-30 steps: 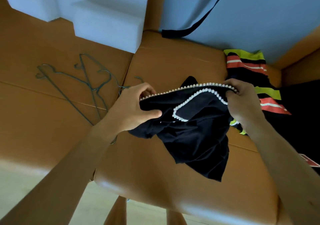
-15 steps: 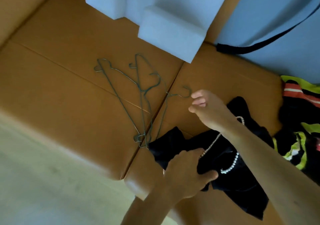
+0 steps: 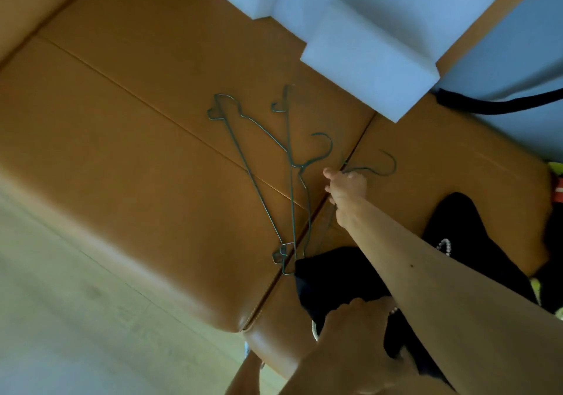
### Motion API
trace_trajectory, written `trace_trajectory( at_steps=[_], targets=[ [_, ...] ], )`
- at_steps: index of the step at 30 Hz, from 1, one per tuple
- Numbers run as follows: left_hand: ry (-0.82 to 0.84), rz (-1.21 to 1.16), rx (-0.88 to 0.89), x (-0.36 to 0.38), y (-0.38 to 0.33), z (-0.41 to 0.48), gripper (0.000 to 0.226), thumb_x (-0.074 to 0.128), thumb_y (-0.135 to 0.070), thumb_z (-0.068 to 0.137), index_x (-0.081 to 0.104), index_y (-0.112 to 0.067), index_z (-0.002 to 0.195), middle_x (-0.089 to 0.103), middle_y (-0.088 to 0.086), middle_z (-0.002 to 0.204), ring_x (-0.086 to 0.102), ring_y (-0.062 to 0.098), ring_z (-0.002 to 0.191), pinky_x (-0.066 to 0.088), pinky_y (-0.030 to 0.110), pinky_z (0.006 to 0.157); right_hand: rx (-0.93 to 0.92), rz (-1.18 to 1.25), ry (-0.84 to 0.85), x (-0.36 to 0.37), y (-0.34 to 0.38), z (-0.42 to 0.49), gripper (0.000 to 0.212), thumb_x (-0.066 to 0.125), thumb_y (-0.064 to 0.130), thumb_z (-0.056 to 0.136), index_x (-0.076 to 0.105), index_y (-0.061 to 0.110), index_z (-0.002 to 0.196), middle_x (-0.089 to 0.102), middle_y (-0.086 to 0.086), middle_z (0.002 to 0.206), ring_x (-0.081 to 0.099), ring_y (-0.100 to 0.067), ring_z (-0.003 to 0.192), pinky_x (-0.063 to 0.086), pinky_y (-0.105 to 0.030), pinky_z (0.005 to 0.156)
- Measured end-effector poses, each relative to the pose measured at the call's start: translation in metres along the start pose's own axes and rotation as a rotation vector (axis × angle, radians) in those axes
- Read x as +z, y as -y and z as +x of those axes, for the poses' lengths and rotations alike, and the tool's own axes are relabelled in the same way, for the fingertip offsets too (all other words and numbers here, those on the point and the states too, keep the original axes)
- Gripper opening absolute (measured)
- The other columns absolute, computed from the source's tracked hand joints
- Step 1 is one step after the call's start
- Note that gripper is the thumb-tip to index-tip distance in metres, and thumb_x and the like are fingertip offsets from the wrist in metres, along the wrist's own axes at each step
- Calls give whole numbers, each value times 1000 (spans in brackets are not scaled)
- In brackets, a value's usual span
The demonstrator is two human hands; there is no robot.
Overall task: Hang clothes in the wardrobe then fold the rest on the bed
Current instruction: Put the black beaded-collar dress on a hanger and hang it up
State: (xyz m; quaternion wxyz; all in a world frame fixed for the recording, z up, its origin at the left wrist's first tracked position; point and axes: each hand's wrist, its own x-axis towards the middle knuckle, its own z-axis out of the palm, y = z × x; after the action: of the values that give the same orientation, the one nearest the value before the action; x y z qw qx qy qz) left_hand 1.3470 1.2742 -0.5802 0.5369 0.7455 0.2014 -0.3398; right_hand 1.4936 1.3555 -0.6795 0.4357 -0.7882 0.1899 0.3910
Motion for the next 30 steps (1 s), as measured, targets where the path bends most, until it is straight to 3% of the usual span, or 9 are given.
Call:
trace_trajectory(
  at_steps=[3,5,7,11,15,18,21,25,30],
  targets=[
    [-34,11,39,-7,7,-5,46,66,-37,85,46,-31,126,59,5,115,58,32,110,47,43,95,-51,171,53,-11,20,-17,38,65,50,92,59,16,77,42,7,54,37,-9,45,37,-24,47],
    [-46,6,63,-13,8,-7,42,65,-37,83,46,-31,120,59,4,112,58,32,106,48,42,90,-185,123,81,-20,35,-31,59,54,58,95,35,21,53,28,5,48,22,-10,41,25,-21,42],
    [-63,10,88,-18,4,-9,35,62,-37,81,44,-32,110,59,4,107,58,32,102,47,41,82,-359,81,108,-33,51,-45,59,46,49,102,27,20,54,24,1,52,20,-11,44,23,-20,42],
    [-148,35,169,-24,-19,-17,24,58,-38,89,44,-34,107,61,6,99,59,32,92,42,38,72,-658,21,160,-67,87,-77,42,40,21,100,37,3,62,29,-2,56,25,-10,48,24,-20,49],
    [-273,162,235,-29,-67,-40,37,52,-41,100,46,-37,136,65,0,120,59,24,109,47,38,92,-828,164,194,-125,138,-124,30,39,-5,93,36,10,67,25,-3,59,21,-8,49,21,-15,44],
    [-331,237,259,-32,-96,-57,43,51,-40,101,44,-37,143,61,-4,134,55,21,121,44,37,104,-864,236,222,-168,161,-158,28,39,-5,97,45,8,74,26,-1,57,21,-10,51,18,-21,49],
    [-391,309,286,-31,-144,-89,40,53,-40,99,48,-38,139,64,-2,128,60,22,116,48,39,100,-911,300,235,-222,180,-202,35,38,4,103,59,12,76,33,6,57,25,-8,53,18,-27,55],
    [-478,376,301,-23,-194,-128,38,53,-40,98,52,-34,136,64,-3,127,58,21,116,48,37,100,-846,689,191,-286,198,-247,39,37,7,104,57,17,71,46,3,67,27,-9,54,20,-27,56],
    [-533,390,330,-13,-231,-163,7,51,-34,94,53,-27,95,65,-6,93,60,20,90,52,39,78,-741,928,203,-333,217,-287,37,35,14,104,54,15,72,26,2,54,17,-13,51,19,-29,52]
  ],
)
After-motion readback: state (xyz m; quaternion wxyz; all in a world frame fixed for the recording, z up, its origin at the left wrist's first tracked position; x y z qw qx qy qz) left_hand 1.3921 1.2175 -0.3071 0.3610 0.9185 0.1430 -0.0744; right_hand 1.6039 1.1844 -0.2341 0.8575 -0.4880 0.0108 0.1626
